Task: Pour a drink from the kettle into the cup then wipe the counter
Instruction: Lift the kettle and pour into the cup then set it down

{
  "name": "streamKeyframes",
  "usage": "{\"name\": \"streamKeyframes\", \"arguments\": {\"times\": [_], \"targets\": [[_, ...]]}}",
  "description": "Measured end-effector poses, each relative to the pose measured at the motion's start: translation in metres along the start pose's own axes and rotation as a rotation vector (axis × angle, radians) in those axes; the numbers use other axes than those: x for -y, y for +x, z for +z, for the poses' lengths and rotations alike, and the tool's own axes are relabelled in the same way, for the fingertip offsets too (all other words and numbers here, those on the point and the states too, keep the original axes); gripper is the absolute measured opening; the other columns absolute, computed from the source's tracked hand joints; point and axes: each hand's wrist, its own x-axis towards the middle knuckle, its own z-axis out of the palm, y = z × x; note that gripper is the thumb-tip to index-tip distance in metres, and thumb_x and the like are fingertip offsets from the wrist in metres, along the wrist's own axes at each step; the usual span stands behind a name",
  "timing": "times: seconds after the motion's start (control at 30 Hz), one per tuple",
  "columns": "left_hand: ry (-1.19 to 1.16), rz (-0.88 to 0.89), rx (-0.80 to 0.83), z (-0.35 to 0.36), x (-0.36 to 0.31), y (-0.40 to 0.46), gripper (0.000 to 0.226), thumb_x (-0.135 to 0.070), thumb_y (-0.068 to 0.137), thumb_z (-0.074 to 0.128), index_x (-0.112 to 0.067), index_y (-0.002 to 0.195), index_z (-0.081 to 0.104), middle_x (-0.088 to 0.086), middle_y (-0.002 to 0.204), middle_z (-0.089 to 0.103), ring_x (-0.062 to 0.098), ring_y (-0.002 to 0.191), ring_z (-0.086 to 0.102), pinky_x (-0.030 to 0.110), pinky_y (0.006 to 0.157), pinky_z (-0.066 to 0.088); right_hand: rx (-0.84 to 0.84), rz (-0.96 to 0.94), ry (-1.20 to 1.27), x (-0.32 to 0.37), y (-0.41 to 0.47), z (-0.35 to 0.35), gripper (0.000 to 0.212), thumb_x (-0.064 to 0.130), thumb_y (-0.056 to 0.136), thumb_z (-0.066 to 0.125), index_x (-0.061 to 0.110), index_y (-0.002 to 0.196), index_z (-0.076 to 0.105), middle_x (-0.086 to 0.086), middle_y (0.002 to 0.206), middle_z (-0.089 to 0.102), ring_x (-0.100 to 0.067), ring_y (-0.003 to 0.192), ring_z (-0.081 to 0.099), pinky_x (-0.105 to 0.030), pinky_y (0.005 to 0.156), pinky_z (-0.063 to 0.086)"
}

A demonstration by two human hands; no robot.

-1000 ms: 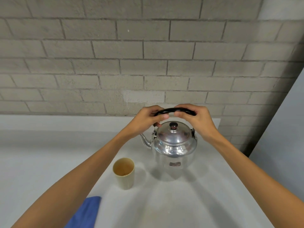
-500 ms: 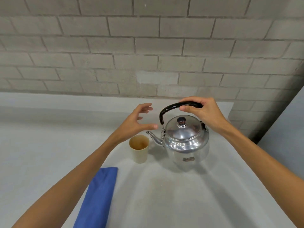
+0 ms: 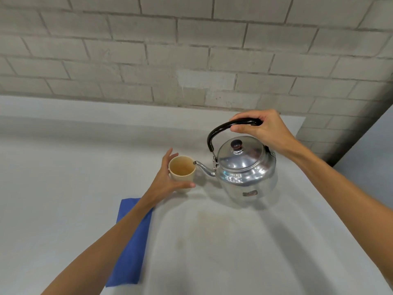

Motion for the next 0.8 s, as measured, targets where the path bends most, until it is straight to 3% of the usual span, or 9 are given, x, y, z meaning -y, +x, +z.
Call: {"name": "streamKeyframes", "arguments": {"times": [0.17,0.37,0.53,0.8], "targets": [[-0.016,-0.01,-0.017,0.003,0.003,0.001,0.115,-0.042,0.048,0.091,-0.046,0.14,0.022,-0.011,0.126,0.054,-0.004,0.111,0.055,0.019,0.093,0.044,0.035,0.004,-0.015,0.003,0.003,0.0,0.017,0.028,0.074,0.079,0.031,0.09,0.075,0.019,0.089,0.075,0.001,0.088,0.068,-0.008,0.077,0.047],[-0.005,0.002,-0.041,0.002,0.007,0.002,0.091,-0.042,0.049,0.09,-0.043,0.126,0.04,-0.019,0.115,0.059,-0.001,0.105,0.058,0.02,0.083,0.049,0.05,0.0,-0.022,0.006,0.006,-0.003,0.017,0.027,0.074,0.08,0.031,0.089,0.075,0.014,0.09,0.076,-0.003,0.089,0.07,-0.011,0.08,0.05],[0.01,0.007,-0.036,0.001,0.007,0.002,0.089,-0.046,0.05,0.089,-0.044,0.124,0.041,-0.024,0.113,0.058,-0.003,0.105,0.057,0.016,0.078,0.051,0.066,0.013,-0.049,0.008,0.009,-0.008,0.017,0.025,0.074,0.08,0.03,0.089,0.075,0.017,0.089,0.075,0.0,0.088,0.069,-0.009,0.08,0.049],[0.033,0.01,-0.036,0.001,0.012,0.006,0.09,-0.048,0.049,0.089,-0.045,0.124,0.039,-0.026,0.113,0.057,-0.004,0.104,0.057,0.02,0.08,0.049,0.074,0.032,-0.078,0.009,0.01,-0.012,0.02,0.021,0.073,0.08,0.021,0.093,0.076,0.01,0.09,0.075,-0.004,0.087,0.07,-0.012,0.081,0.051]]}}
